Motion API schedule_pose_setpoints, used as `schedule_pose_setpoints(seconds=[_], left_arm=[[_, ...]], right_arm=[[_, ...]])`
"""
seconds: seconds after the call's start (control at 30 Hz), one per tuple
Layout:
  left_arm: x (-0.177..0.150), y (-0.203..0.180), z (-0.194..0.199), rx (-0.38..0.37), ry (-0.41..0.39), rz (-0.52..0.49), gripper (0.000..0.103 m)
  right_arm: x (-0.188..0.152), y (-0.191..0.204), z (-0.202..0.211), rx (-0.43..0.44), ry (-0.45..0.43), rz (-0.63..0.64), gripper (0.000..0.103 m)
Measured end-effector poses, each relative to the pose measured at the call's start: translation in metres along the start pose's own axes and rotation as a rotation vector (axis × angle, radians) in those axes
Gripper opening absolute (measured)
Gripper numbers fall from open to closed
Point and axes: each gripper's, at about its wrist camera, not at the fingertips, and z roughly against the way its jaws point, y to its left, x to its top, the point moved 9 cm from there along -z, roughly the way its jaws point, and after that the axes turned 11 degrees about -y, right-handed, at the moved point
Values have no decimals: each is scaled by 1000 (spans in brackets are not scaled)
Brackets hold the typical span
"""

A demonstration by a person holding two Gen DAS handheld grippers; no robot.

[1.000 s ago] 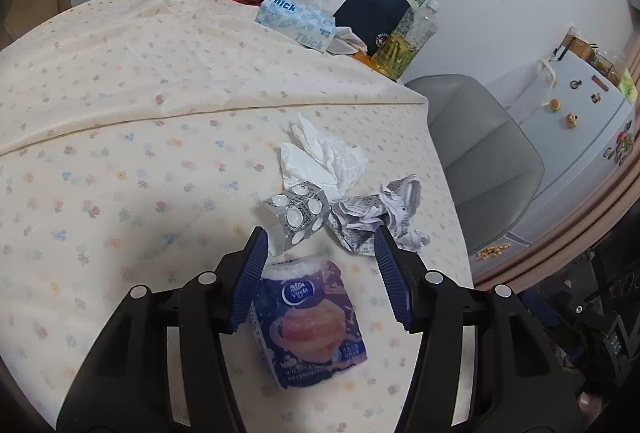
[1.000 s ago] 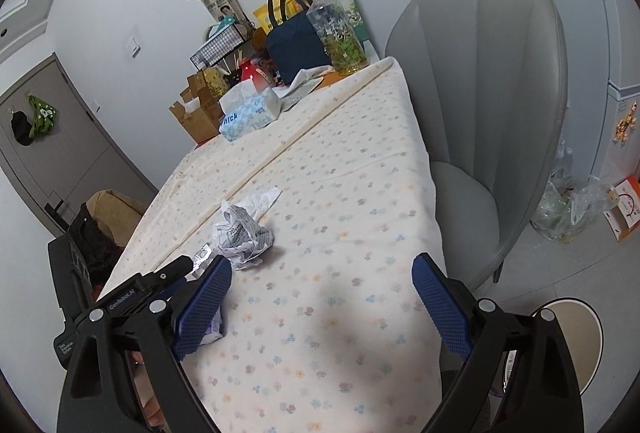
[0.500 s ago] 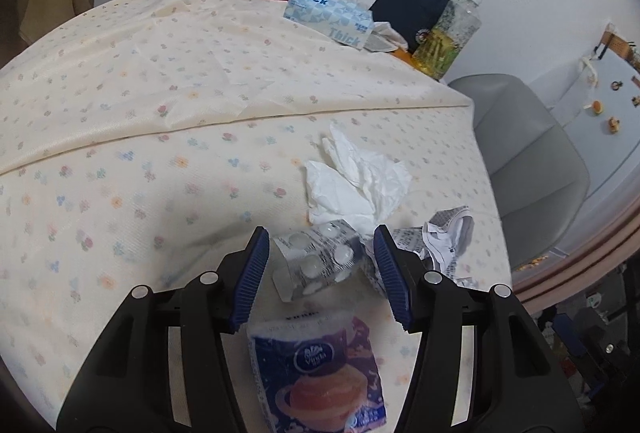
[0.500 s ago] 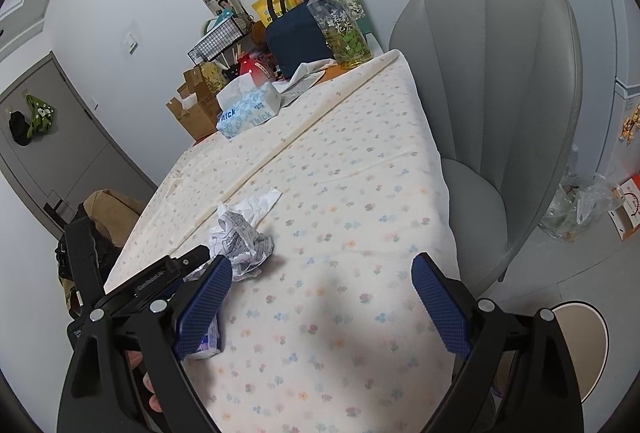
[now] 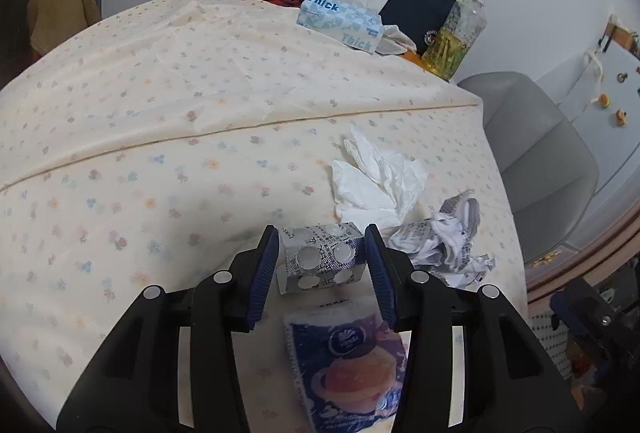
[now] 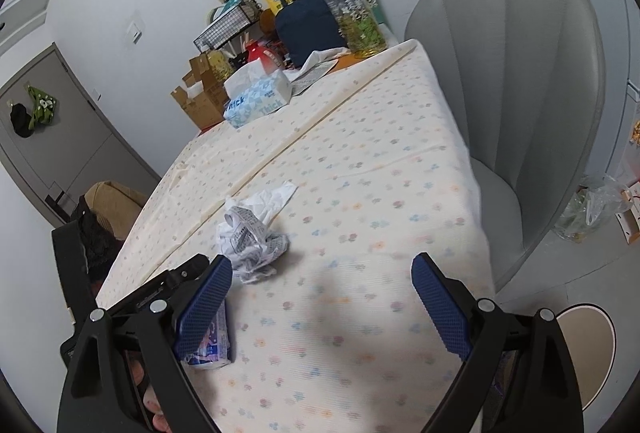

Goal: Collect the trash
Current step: 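Grasp the crumpled foil wrapper with the right gripper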

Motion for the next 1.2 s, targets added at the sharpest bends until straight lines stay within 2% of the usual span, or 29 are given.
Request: schedule_pose_setpoints(seconds=[0.23,0.47,0.53,0.57,0.6,0.63,0.7,0.87,1.2], left_arm=[[7,12,24,-39,-40,29,44],[18,33,41,-20,-77,51,44],[19,39,43,-13,-80,58,44],[19,41,44,-12,-80,61,44],[19,42,45,-11,-80,65,44],[20,42,46,-12,-82,65,44],[20,39,49,-18,-86,60,44],[20,22,53,-50,-91,44,44],[3,-46,59,-161,-68,-33,44]], right_arm=[[-8,26,-23,31,43,22,90],[-17,47,-51,48,90,25,88],[-21,52,-59,59,115,24,74],[-24,53,-63,72,135,15,55],[-27,52,-65,87,153,1,31],[-30,52,-65,101,167,-16,30],[-28,52,-58,113,148,-15,22],[-23,49,-34,125,105,-2,12],[-7,4,21,85,8,-50,11]])
